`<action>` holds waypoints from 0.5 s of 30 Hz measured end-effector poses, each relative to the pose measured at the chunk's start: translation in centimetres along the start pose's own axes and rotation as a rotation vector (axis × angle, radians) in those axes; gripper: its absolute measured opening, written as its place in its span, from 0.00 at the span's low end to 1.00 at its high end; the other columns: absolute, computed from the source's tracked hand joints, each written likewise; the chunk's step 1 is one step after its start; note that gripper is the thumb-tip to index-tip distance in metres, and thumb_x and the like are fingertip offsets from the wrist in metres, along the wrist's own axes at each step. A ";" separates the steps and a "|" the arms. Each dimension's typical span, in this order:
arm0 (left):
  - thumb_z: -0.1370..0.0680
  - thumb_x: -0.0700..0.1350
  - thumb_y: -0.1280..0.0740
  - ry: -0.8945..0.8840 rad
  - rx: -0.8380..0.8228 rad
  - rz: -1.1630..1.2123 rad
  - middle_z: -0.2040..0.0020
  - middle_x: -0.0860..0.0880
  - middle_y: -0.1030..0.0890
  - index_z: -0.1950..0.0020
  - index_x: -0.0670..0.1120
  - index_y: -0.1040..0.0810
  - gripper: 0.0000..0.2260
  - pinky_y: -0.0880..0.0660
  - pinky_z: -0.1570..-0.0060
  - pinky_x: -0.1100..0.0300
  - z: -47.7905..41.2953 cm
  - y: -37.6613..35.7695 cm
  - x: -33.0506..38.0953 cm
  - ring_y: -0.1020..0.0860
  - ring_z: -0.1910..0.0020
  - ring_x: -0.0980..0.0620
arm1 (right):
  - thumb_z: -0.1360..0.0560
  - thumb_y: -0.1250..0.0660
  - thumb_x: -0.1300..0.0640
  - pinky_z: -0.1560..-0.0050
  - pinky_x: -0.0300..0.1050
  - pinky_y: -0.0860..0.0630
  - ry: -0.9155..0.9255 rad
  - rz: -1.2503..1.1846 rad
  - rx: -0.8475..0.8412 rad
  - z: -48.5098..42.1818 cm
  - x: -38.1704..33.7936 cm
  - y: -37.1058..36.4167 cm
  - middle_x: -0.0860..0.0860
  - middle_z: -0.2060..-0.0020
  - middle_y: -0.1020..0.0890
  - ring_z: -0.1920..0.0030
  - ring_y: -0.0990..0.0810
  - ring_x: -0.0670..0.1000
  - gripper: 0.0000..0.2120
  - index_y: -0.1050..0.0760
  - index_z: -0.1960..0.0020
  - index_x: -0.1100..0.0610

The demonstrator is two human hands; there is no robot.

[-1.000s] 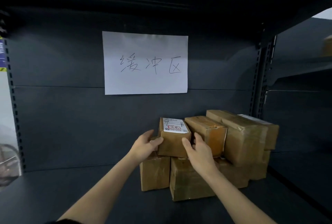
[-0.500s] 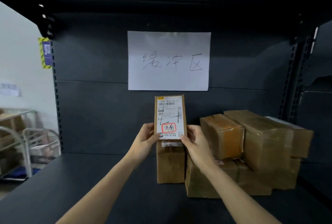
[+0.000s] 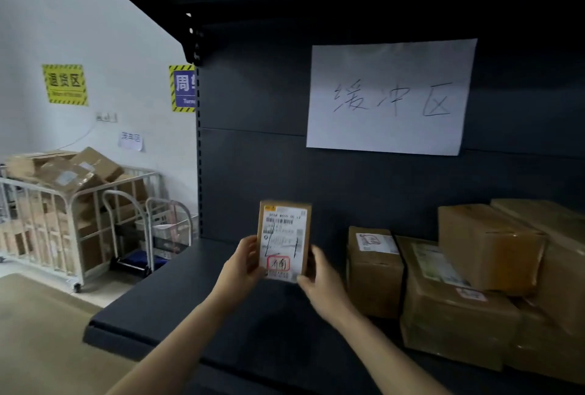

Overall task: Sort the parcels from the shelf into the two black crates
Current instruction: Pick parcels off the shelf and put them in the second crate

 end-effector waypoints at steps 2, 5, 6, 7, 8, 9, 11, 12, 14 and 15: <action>0.26 0.33 0.33 0.056 0.012 -0.134 0.40 0.52 0.24 0.32 0.46 0.36 0.26 0.23 0.50 0.66 0.9 0.9 -1.8 0.23 0.43 0.55 | 0.24 0.37 0.64 0.43 0.32 0.33 -0.024 0.001 -0.052 -0.1 0.7 -2.1 0.47 0.33 0.29 0.35 0.31 0.43 0.28 0.42 0.28 0.49; 0.26 0.34 0.34 0.103 0.042 -0.274 0.38 0.50 0.23 0.31 0.48 0.38 0.27 0.23 0.44 0.60 1.6 1.9 -3.7 0.23 0.41 0.53 | 0.25 0.38 0.65 0.39 0.34 0.35 -0.029 0.014 -0.116 -0.4 1.3 -4.5 0.47 0.32 0.31 0.33 0.33 0.44 0.30 0.44 0.27 0.48; 0.26 0.35 0.34 0.109 0.049 -0.307 0.37 0.49 0.23 0.31 0.48 0.38 0.26 0.23 0.43 0.58 1.7 2.1 -4.0 0.23 0.41 0.52 | 0.25 0.38 0.65 0.38 0.35 0.35 -0.031 0.024 -0.126 -0.5 1.5 -5.1 0.46 0.32 0.32 0.32 0.33 0.44 0.31 0.45 0.27 0.48; 0.25 0.35 0.35 0.115 0.053 -0.334 0.37 0.49 0.23 0.30 0.49 0.39 0.26 0.24 0.42 0.57 1.8 2.3 -4.3 0.23 0.40 0.52 | 0.25 0.38 0.65 0.38 0.35 0.35 -0.032 0.029 -0.128 -0.6 1.5 -5.5 0.47 0.31 0.32 0.32 0.34 0.44 0.32 0.45 0.27 0.48; 0.25 0.36 0.35 0.119 0.052 -0.355 0.37 0.49 0.23 0.30 0.50 0.40 0.26 0.24 0.42 0.56 1.8 2.4 -4.5 0.23 0.40 0.51 | 0.25 0.37 0.65 0.37 0.36 0.35 -0.031 0.031 -0.123 -0.7 1.6 -5.8 0.47 0.31 0.32 0.32 0.33 0.45 0.32 0.45 0.27 0.48; 0.25 0.38 0.35 0.123 0.046 -0.370 0.37 0.49 0.23 0.30 0.50 0.40 0.26 0.23 0.42 0.55 1.7 2.5 -4.7 0.23 0.40 0.51 | 0.25 0.37 0.66 0.36 0.36 0.35 -0.030 0.033 -0.118 -0.8 1.6 -6.0 0.47 0.31 0.32 0.32 0.33 0.45 0.32 0.45 0.27 0.48; 0.25 0.40 0.33 0.121 0.019 -0.394 0.37 0.50 0.23 0.30 0.51 0.41 0.27 0.24 0.42 0.54 1.7 2.6 -4.7 0.23 0.40 0.52 | 0.26 0.37 0.65 0.38 0.33 0.35 -0.023 0.046 -0.112 -0.9 1.8 -6.0 0.47 0.32 0.32 0.33 0.33 0.43 0.33 0.45 0.27 0.47; 0.26 0.41 0.32 0.109 0.005 -0.411 0.36 0.50 0.23 0.30 0.52 0.42 0.28 0.24 0.42 0.55 1.7 2.6 -4.6 0.23 0.40 0.52 | 0.26 0.36 0.65 0.39 0.31 0.36 -0.019 0.050 -0.110 -1.0 1.8 -5.9 0.47 0.32 0.31 0.33 0.34 0.42 0.32 0.45 0.27 0.47; 0.29 0.45 0.28 0.079 0.004 -0.434 0.34 0.51 0.27 0.30 0.52 0.41 0.32 0.26 0.42 0.57 1.7 2.7 -4.2 0.26 0.37 0.52 | 0.26 0.36 0.63 0.41 0.29 0.37 -0.020 0.073 -0.101 -1.1 1.9 -5.5 0.46 0.31 0.32 0.33 0.34 0.41 0.32 0.45 0.27 0.47; 0.30 0.46 0.27 0.067 0.020 -0.436 0.33 0.51 0.29 0.30 0.52 0.41 0.34 0.28 0.40 0.57 1.7 2.7 -3.9 0.28 0.35 0.52 | 0.25 0.35 0.63 0.39 0.32 0.37 -0.027 0.091 -0.093 -1.1 1.9 -5.3 0.47 0.30 0.33 0.31 0.35 0.44 0.33 0.46 0.26 0.48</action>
Point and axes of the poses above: each hand's wrist, its own z-axis away from the middle knuckle, its own y-axis out of the back of the hand, x = y × z, the point moved 1 cm from there along -z, towards the middle knuckle
